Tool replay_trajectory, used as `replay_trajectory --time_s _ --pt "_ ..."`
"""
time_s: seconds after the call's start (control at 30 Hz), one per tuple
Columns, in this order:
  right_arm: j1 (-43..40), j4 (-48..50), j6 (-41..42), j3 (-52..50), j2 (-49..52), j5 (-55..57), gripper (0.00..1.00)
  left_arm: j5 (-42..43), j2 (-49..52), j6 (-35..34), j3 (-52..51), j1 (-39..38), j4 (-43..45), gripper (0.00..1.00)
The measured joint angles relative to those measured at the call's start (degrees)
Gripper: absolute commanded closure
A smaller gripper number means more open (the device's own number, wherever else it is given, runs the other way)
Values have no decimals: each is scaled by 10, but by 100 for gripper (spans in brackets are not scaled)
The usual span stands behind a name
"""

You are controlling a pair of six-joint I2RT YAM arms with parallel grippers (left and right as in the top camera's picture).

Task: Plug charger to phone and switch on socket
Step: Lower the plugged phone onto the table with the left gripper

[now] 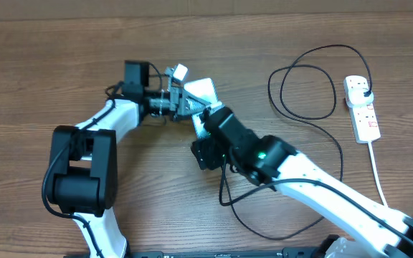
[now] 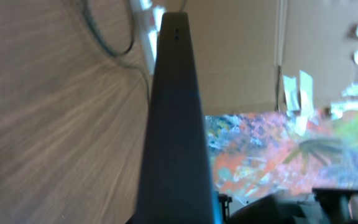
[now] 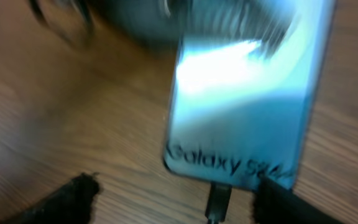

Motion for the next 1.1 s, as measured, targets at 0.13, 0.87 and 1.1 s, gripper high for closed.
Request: replay_trajectory --time_s 0.13,0.87,1.1 --pt "-8 -84 -3 69 -92 19 0 -81 0 -35 -3 -47 -3 96" --pt "-59 -283 99 87 -379 116 0 -292 100 169 229 -80 -344 96" --pt "-59 -281 122 84 -377 117 0 -222 175 201 229 -32 -358 87"
